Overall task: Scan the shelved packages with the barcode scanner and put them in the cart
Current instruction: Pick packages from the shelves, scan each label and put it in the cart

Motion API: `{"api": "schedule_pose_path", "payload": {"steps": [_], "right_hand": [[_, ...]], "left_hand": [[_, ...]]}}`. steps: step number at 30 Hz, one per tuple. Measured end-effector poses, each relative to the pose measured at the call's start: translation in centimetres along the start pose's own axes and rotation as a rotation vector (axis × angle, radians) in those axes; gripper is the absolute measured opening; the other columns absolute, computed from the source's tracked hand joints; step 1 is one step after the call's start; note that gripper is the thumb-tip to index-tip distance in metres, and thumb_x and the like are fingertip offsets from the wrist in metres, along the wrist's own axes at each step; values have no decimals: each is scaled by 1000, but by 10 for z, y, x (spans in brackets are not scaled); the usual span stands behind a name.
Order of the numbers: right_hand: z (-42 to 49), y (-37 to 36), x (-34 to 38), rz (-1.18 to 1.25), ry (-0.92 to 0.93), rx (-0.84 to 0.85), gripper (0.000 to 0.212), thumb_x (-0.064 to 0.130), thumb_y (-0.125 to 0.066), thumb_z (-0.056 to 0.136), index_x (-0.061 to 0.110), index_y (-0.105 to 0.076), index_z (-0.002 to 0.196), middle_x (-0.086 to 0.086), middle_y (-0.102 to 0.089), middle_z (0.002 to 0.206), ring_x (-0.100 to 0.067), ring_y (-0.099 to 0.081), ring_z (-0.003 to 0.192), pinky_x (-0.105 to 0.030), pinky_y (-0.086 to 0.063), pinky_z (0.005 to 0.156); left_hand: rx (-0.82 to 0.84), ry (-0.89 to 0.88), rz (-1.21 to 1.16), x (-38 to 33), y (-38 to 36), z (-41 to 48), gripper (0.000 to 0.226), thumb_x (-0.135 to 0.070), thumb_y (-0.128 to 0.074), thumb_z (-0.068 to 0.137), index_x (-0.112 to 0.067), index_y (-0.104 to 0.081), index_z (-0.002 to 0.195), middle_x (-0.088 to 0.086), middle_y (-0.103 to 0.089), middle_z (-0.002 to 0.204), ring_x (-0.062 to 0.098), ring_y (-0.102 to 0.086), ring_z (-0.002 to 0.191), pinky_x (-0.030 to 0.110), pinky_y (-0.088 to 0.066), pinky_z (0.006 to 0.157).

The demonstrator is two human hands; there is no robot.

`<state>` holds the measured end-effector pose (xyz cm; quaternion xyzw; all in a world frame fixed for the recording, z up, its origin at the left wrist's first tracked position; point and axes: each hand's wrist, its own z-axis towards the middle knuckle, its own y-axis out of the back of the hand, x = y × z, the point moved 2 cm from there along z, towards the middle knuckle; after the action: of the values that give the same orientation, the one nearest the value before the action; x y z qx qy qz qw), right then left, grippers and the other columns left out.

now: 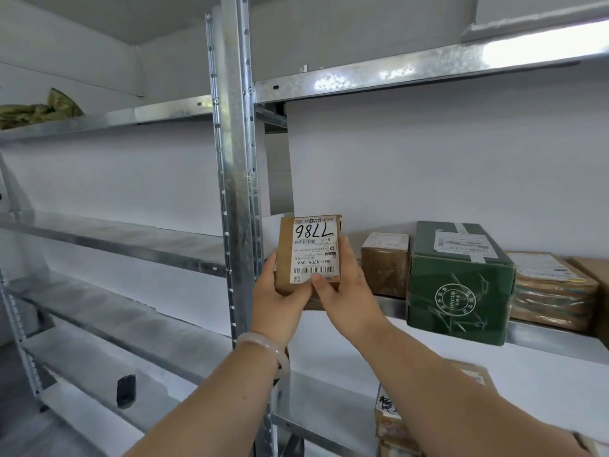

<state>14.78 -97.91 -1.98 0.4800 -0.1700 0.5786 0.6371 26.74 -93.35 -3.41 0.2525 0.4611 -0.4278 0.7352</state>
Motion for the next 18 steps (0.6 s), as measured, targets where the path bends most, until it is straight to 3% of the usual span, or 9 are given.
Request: {"api": "schedule_pose_path", "payload": {"steps": [4,7,10,13,18], "right_hand": [[-32,-9,2,91,-26,10,65,14,-50,99,39,-19,150,17,-45,141,0,-45,125,2,-36,85],[-59,-6,5,100,-46,58,59,9,-48,99,36,-29,148,19,-52,132,11,-51,111,5,-38,78],[-86,-1,5,66,-84,106,55,14,-50,99,33,-33,148,16,-56,132,1,-54,115,-12,-45,95],[-111,5,6,15,-119,102,55,18,-53,97,35,-36,147,13,-57,131,-5,-55,116,-14,-44,89],[-163,19,-14,149,-380,-166,70,49,-70,83,32,-40,143,5,-55,130,-15,-55,118,-36,-50,96]], "left_hand": [[59,85,29,3,20,-26,49,-16,-74,84,-40,-57,123,-13,-71,112,5,-67,104,29,-55,90],[65,218,54,3,35,-43,32,-30,-70,89,-43,-58,116,-10,-73,104,14,-70,96,42,-57,91],[103,370,19,1,44,-63,35,-42,-67,90,-43,-52,122,-5,-73,105,22,-69,97,52,-59,84],[155,498,-80,1,43,-87,31,-37,-63,94,-45,-51,122,-4,-73,107,23,-66,102,55,-57,85],[137,595,-306,13,28,-129,39,-23,-66,93,-41,-49,123,0,-71,112,23,-65,106,55,-59,79]]}}
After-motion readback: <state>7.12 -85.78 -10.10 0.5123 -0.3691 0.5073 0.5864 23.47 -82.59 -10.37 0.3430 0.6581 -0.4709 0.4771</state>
